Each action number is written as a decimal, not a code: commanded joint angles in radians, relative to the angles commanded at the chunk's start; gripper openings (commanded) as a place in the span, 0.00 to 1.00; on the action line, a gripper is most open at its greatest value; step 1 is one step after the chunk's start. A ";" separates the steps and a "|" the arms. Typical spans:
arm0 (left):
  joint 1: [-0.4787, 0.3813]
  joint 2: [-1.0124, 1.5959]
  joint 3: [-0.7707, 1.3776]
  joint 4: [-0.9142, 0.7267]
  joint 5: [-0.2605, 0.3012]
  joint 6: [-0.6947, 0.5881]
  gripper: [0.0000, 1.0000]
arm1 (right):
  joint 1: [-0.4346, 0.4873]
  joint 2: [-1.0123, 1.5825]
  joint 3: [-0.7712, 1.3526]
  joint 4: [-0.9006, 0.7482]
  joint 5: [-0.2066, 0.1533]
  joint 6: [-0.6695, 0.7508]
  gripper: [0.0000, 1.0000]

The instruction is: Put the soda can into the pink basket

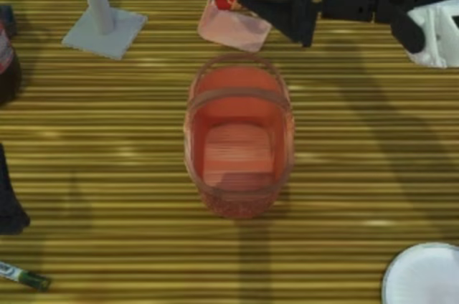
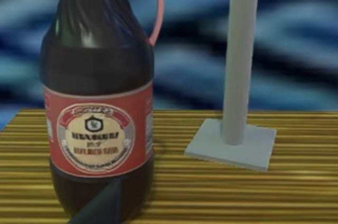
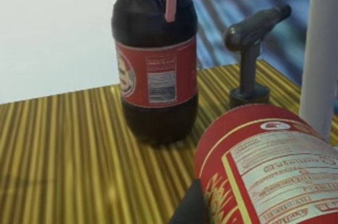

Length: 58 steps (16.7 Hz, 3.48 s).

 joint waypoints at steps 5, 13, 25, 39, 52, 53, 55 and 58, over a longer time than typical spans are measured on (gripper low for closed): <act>0.000 0.000 0.000 0.000 0.000 0.000 1.00 | 0.022 -0.061 -0.082 0.184 -0.119 0.067 0.00; 0.000 0.000 0.000 0.000 0.000 0.000 1.00 | 0.021 -0.021 -0.092 0.228 -0.125 0.069 0.00; 0.000 0.000 0.000 0.000 0.000 0.000 1.00 | 0.028 0.175 -0.170 0.506 -0.119 0.064 0.08; 0.000 0.000 0.000 0.000 0.000 0.000 1.00 | 0.028 0.175 -0.170 0.506 -0.119 0.064 1.00; -0.054 0.148 0.126 -0.134 0.016 0.071 1.00 | 0.008 0.046 -0.253 0.447 -0.064 0.054 1.00; -0.074 0.207 0.177 -0.185 0.020 0.098 1.00 | -0.001 -0.007 -0.289 0.420 -0.037 0.050 1.00; -0.120 0.346 0.301 -0.302 0.031 0.163 1.00 | -0.021 -0.123 -0.370 0.361 0.025 0.041 1.00; -0.200 0.597 0.531 -0.505 0.045 0.282 1.00 | -0.061 -0.337 -0.520 0.250 0.145 0.027 1.00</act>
